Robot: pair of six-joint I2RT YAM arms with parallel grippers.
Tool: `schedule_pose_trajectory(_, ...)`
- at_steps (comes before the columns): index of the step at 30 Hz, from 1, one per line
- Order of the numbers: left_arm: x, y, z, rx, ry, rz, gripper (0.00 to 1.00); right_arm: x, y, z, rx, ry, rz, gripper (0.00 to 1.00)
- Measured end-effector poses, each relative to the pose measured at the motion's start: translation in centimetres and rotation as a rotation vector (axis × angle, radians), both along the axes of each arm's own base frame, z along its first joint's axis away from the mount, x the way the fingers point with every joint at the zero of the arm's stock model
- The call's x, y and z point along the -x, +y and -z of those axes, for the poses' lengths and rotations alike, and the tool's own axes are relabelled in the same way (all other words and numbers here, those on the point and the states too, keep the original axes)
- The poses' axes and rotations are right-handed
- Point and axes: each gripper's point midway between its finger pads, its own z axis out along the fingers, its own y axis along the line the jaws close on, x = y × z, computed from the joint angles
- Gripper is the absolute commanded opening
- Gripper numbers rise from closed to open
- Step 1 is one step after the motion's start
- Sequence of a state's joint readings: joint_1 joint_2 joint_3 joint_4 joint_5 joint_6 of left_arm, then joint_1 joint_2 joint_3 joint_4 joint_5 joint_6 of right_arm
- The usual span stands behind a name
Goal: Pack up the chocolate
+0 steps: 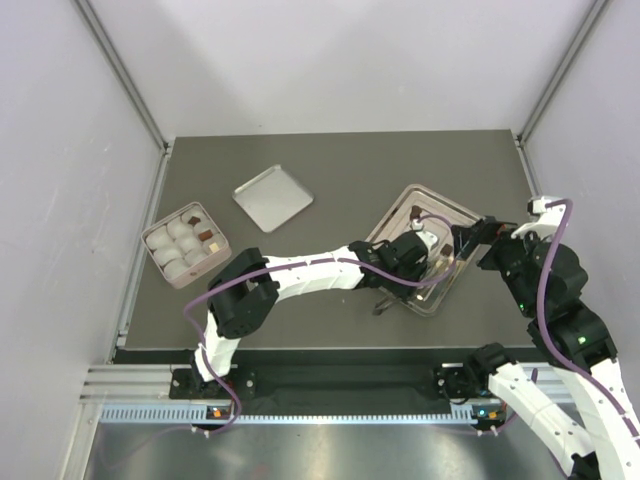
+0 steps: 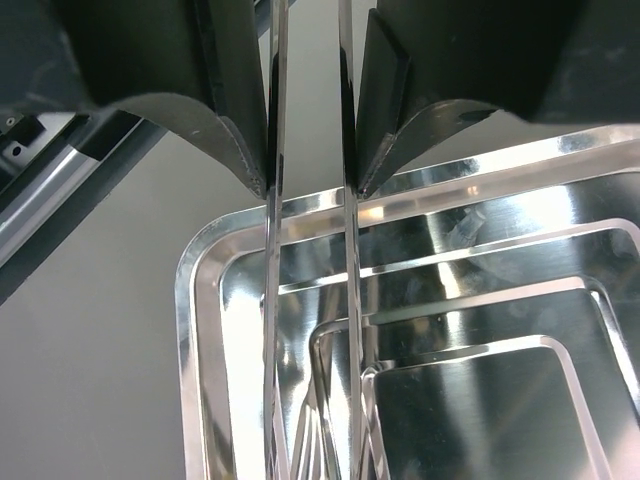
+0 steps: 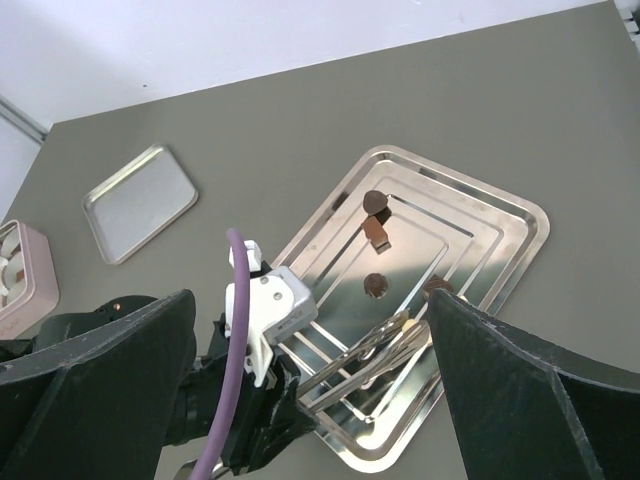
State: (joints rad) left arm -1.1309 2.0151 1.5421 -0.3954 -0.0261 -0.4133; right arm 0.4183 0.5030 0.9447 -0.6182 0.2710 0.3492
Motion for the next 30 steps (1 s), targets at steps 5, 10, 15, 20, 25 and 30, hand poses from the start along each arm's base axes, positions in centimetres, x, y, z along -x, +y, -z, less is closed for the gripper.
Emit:
schedule_pose_trajectory(5, -0.3, 0.1, 0.0, -0.007, -0.015, -0.014, 0.36, 0.1, 0.0, -0.1, -0.005, -0.006, -0.002, 1.0)
schedule_pose_trajectory(10, -0.6, 0.6, -0.5, -0.017, -0.028, -0.039, 0.36, 0.2, 0.0, -0.2, -0.007, -0.008, -0.003, 1.0)
schedule_pose_trajectory(15, -0.8, 1.3, -2.4, -0.004, -0.045, -0.076, 0.36, 0.3, 0.0, -0.3, -0.011, -0.011, -0.006, 1.0)
schedule_pose_trajectory(20, -1.0, 2.0, -4.9, 0.021, -0.074, -0.106, 0.36, 0.3, 0.1, -0.3, -0.018, -0.012, -0.007, 1.0)
schedule_pose_trajectory(25, -2.2, 3.8, -7.6, 0.035, -0.1, -0.167, 0.36, 0.4, 0.1, -0.4, -0.02, -0.015, -0.009, 1.0)
schedule_pose_trajectory(30, -6.5, 8.9, -11.2, 0.065, -0.135, -0.312, 0.35, 0.6, 0.1, -0.5, -0.029, -0.024, -0.016, 1.0)
